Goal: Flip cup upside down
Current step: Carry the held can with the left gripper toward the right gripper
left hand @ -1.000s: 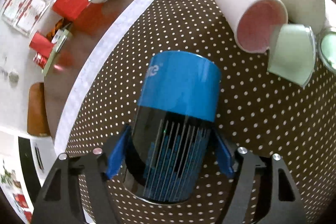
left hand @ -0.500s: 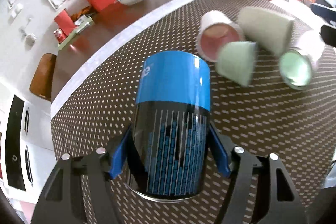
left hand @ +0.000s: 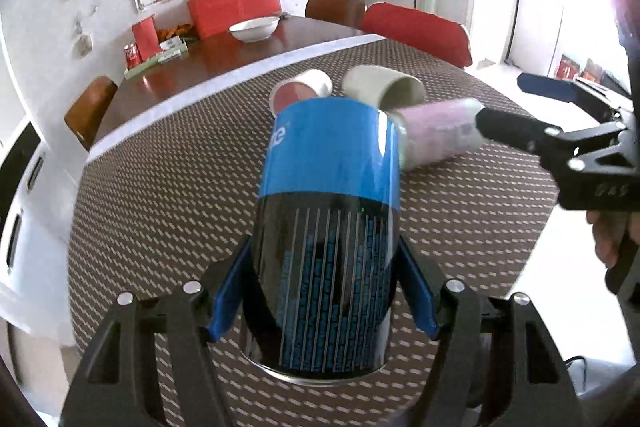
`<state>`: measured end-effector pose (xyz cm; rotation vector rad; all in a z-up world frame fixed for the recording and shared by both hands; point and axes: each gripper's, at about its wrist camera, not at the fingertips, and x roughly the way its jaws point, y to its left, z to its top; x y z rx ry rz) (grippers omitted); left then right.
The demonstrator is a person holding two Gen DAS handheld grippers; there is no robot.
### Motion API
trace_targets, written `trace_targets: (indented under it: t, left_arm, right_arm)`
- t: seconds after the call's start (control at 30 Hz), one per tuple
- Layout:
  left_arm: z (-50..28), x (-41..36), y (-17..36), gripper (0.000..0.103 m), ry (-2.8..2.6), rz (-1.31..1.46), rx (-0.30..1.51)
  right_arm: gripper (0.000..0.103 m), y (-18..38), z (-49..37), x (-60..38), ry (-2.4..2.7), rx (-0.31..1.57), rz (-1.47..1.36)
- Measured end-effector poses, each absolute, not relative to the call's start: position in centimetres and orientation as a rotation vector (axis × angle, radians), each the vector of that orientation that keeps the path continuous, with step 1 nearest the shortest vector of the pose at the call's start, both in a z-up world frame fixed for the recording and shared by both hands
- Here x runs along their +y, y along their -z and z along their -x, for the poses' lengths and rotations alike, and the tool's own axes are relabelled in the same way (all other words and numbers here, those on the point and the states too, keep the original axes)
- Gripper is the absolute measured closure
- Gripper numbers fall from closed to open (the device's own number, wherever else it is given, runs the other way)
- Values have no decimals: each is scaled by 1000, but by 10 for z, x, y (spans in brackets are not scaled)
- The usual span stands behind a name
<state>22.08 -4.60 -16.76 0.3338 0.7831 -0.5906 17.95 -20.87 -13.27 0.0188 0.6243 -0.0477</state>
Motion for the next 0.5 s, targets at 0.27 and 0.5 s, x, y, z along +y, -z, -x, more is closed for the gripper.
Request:
trace_targets:
  t: [0.27,0.5]
  left_arm:
    - [-207,-55,197,35,586,-296,859]
    - [-217,-71,219,34,592,-348,916]
  right_arm:
    - [6,149,-165,-211,30,638,-41]
    - [6,156,-167,-215,35,651,-57]
